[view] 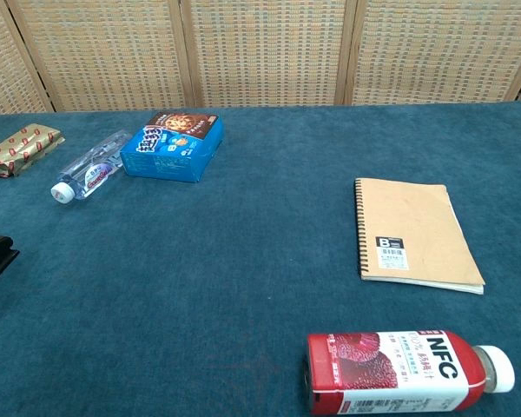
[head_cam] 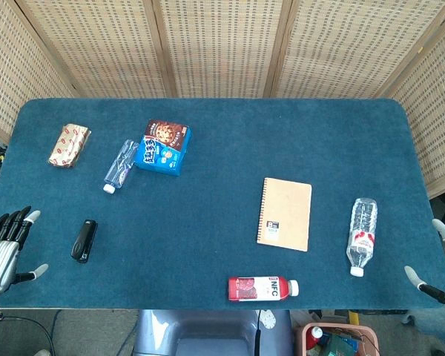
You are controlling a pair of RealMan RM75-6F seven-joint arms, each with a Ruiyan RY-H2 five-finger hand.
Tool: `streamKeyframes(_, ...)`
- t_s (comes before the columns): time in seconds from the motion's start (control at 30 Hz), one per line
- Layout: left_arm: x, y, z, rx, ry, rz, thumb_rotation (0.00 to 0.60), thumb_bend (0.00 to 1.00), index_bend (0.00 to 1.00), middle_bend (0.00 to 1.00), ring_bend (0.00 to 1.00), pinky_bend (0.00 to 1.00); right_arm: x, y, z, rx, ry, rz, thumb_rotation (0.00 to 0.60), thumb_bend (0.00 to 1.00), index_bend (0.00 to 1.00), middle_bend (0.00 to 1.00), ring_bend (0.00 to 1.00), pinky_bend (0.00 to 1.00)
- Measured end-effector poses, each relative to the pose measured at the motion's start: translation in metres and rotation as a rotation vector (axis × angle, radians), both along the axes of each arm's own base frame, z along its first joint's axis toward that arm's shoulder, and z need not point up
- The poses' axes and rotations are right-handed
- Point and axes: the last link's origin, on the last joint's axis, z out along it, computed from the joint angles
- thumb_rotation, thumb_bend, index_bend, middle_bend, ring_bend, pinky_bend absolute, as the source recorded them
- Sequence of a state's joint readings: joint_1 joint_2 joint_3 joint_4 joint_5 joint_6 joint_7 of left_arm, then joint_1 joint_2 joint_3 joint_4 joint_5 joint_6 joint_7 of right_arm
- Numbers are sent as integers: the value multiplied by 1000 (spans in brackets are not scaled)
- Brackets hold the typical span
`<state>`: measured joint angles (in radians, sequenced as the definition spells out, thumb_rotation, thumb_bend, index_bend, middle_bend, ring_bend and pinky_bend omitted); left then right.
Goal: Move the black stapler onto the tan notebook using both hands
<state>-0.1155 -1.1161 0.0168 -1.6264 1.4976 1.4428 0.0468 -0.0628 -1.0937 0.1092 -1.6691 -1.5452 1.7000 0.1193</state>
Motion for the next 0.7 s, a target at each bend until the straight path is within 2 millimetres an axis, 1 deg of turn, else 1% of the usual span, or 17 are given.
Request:
streamKeyframes(0.27, -2, 2, 0, -10, 15, -5, 600, 46, 0, 0, 0, 0, -1, -1, 0, -2, 4, -4, 600, 164, 50, 0, 0, 0)
streamKeyframes(0.37, -4, 8, 1, -28, 40, -19, 600, 58, 0, 0, 0, 0, -2, -2, -1, -5, 9, -11, 600, 164, 50, 0, 0, 0)
streamKeyframes(0.47, -7, 19, 2, -62, 97, -68, 600, 86, 0, 0, 0, 0, -3, -4, -1, -11, 14, -24, 600, 164, 50, 0, 0, 0)
streamKeyframes(0.6, -10, 41, 3, -148, 204, -223, 600, 88, 0, 0, 0, 0, -6, -8, -1, -25, 27, -57, 600, 164, 50, 0, 0, 0)
streamKeyframes(0.7, -19, 57, 6, -217, 308, -350, 600, 89, 0, 0, 0, 1, -9, -12, -1, -40, 46, -90, 600, 164, 50, 0, 0, 0)
